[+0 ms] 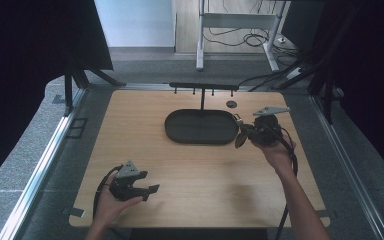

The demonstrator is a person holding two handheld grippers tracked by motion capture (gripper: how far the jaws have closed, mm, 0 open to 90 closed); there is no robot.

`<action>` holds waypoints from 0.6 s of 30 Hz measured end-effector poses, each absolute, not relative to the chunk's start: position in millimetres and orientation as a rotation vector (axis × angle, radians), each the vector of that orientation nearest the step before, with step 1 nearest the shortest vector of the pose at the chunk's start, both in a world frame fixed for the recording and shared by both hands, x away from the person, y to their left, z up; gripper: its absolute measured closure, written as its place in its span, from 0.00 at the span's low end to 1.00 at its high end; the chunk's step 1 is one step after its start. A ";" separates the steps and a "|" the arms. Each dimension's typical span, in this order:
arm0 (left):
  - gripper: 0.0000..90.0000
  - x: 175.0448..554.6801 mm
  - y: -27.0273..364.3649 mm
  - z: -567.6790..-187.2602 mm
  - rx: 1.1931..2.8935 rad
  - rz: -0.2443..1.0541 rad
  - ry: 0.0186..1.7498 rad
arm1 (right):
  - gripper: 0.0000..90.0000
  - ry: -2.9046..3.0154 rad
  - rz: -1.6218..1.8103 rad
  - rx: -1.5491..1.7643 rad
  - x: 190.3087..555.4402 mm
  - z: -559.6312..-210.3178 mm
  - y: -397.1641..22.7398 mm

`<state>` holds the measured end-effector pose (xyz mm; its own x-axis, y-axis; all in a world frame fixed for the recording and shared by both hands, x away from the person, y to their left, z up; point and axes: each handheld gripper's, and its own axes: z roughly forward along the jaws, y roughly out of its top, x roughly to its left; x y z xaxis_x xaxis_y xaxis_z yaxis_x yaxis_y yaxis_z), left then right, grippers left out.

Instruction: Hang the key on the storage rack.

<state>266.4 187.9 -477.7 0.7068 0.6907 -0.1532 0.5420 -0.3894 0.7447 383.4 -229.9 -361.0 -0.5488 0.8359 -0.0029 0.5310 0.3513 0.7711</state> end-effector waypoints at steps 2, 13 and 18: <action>0.34 266.6 188.0 -477.8 2.086 0.228 0.937 | 0.90 2.214 1.050 1.206 386.2 -359.8 -230.8; 0.34 266.9 186.8 -478.9 2.094 0.225 0.933 | 0.90 2.163 1.049 1.228 400.3 -352.9 -230.4; 0.34 267.2 187.2 -479.3 2.092 0.221 0.936 | 0.90 2.144 1.050 1.249 410.4 -351.8 -230.1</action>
<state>267.2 187.2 -479.3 0.7089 0.6876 -0.1572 0.5449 -0.3924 0.7410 410.4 -230.1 -351.8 -0.4932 0.8699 -0.0009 0.5328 0.3029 0.7901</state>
